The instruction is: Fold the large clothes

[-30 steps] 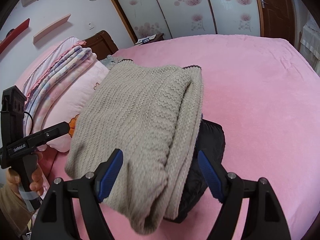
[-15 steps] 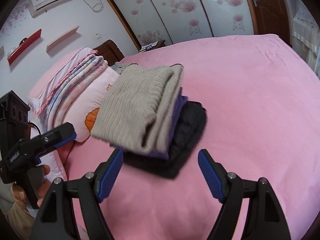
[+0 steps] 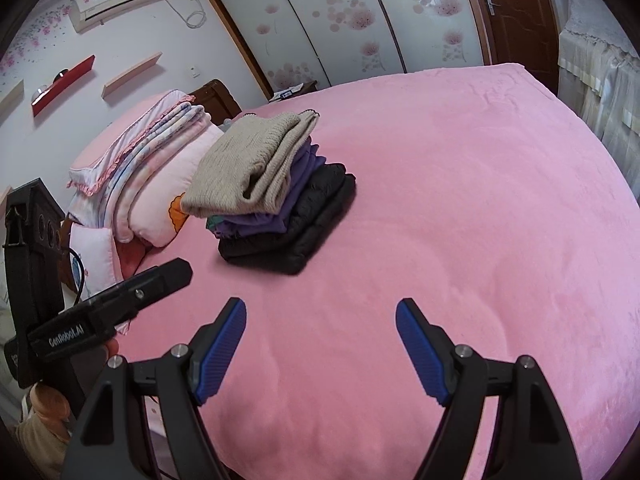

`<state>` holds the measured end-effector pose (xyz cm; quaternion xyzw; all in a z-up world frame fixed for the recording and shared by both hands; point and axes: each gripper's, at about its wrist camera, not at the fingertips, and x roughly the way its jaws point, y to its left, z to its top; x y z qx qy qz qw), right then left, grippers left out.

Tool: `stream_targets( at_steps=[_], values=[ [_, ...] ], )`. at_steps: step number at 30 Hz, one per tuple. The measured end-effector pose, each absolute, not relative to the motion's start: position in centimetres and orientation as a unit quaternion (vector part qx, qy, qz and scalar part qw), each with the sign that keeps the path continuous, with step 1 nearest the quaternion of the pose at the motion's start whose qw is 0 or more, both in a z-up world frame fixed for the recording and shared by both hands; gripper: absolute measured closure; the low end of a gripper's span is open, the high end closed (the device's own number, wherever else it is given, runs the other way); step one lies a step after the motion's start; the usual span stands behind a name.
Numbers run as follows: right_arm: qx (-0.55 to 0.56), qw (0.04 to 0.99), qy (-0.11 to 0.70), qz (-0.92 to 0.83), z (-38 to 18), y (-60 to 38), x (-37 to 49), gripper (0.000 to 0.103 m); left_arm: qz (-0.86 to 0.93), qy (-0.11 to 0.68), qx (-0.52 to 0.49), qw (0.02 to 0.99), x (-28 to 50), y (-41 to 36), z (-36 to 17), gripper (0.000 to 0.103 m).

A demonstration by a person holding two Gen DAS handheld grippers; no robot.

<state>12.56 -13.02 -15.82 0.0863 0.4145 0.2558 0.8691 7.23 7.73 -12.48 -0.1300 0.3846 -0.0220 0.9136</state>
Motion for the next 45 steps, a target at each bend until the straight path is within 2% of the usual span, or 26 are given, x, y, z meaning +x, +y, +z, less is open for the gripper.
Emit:
stream_targets(
  at_steps=[6, 13, 27, 45],
  values=[
    [0.095, 0.879, 0.41, 0.225, -19.1, -15.5, 11.0, 0.025, -0.033, 0.373, -0.116, 0.92, 6.6, 4.8, -14.7, 0.002],
    [0.097, 0.891, 0.398, 0.194, -20.2, -16.5, 7.4, 0.025, -0.04, 0.358, -0.107, 0.927, 4.2, 3.6, -15.2, 0.002],
    [0.106, 0.905, 0.392, 0.131, -18.7, -18.5, -3.1, 0.025, 0.027, 0.358, -0.079, 0.93, -7.3, 2.0, -13.5, 0.002],
    [0.061, 0.924, 0.358, 0.117, -16.3, -18.9, -10.3, 0.025, 0.043, 0.359, -0.06, 0.93, -13.6, -0.8, -12.8, 0.001]
  ],
)
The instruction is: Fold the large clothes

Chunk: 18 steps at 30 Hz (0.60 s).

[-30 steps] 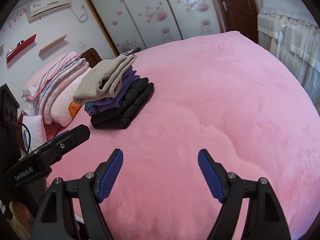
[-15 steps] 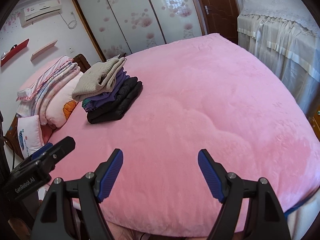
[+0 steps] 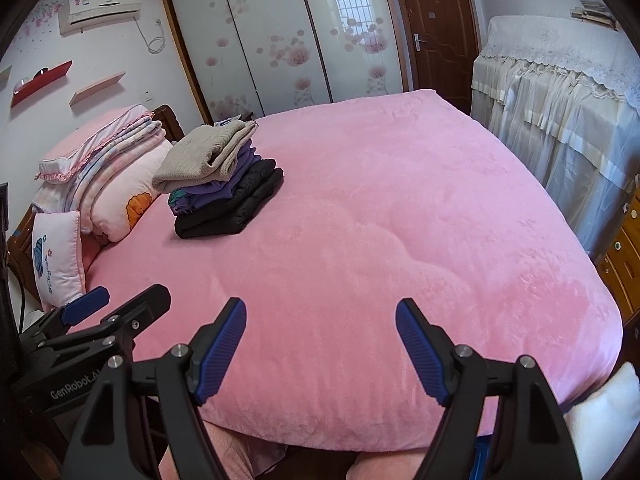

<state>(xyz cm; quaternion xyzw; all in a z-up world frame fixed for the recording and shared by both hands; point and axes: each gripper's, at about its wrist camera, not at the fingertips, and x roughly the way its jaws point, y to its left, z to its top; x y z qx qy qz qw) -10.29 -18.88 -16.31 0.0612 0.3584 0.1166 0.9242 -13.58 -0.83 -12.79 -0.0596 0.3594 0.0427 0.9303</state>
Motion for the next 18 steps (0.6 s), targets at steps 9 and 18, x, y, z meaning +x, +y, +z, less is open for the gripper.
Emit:
stream_targets(
  at_steps=[9, 18],
  values=[
    [0.049, 0.929, 0.345, 0.122, -15.5, -18.5, -11.8, 0.025, 0.054, 0.352, -0.059, 0.933, -15.4, -0.6, -12.2, 0.001],
    [0.041, 0.93, 0.342, 0.126, -15.2, -18.1, -12.4, 0.025, 0.062, 0.35, -0.061, 0.933, -16.2, -0.7, -12.0, 0.001]
  ],
)
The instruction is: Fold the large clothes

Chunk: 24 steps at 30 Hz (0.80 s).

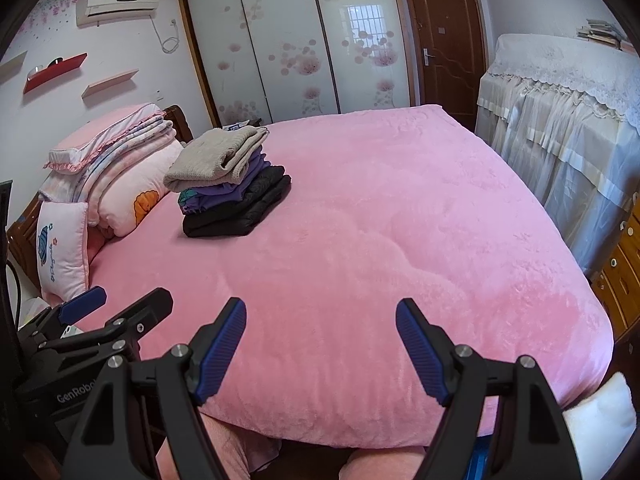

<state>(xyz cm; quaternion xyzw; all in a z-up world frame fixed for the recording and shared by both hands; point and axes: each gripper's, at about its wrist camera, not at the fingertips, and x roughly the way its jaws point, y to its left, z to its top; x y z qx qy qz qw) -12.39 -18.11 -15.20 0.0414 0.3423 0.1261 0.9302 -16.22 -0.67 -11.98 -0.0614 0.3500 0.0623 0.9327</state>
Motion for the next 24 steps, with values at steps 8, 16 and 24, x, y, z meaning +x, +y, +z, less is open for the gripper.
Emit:
stream_targets(
  at_steps=[8, 16, 24],
  values=[
    [0.04, 0.93, 0.343, 0.128, -15.2, -18.15, -12.5, 0.025, 0.064, 0.356, -0.061, 0.93, -15.86, -1.1, -12.0, 0.001],
    [0.041, 0.928, 0.347, 0.127, -15.46, -18.47, -12.14, 0.025, 0.064, 0.36, -0.059, 0.929, -15.75, -1.36, -12.11, 0.001],
    [0.044, 0.927, 0.351, 0.125, -15.83, -18.69, -11.59, 0.025, 0.065, 0.366, -0.056, 0.927, -15.22, -1.48, -12.21, 0.001]
  ],
)
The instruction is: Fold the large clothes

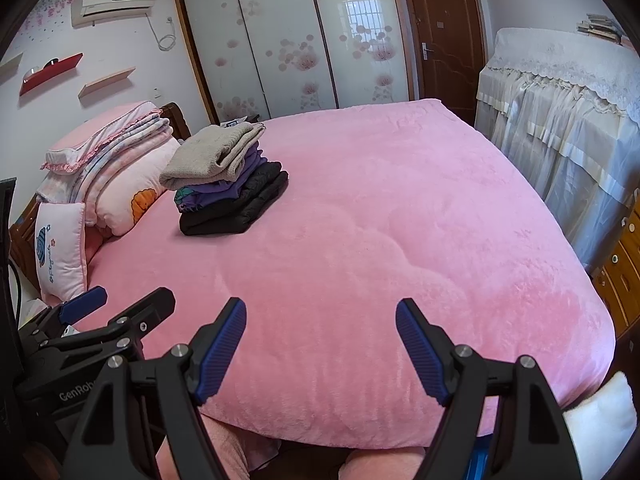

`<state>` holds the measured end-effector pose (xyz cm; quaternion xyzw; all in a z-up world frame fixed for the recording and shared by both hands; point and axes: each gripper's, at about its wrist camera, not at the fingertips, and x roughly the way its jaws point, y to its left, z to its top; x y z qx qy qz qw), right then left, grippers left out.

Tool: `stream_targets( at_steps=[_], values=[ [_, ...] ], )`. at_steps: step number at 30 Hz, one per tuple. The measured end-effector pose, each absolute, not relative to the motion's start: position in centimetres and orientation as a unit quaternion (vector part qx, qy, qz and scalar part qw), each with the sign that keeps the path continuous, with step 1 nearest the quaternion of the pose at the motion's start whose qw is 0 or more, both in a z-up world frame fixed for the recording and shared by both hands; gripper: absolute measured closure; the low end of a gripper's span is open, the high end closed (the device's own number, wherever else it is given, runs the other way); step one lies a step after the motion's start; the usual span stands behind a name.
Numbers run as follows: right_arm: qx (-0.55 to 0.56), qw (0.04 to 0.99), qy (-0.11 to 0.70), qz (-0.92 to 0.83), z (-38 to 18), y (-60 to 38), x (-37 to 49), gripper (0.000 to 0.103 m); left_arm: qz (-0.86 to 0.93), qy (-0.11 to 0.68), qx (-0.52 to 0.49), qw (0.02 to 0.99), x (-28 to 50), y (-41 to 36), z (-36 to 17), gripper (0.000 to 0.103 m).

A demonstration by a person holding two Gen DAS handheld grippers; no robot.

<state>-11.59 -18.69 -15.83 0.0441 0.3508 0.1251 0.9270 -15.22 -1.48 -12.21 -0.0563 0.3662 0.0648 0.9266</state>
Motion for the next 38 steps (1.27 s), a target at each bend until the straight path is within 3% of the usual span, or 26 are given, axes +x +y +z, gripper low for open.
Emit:
stream_targets(
  at_steps=[38],
  values=[
    [0.046, 0.925, 0.355, 0.125, -16.2, -19.13, -11.11, 0.025, 0.066, 0.371, -0.051, 0.925, -14.66, -1.83, -12.67, 0.002]
  ],
)
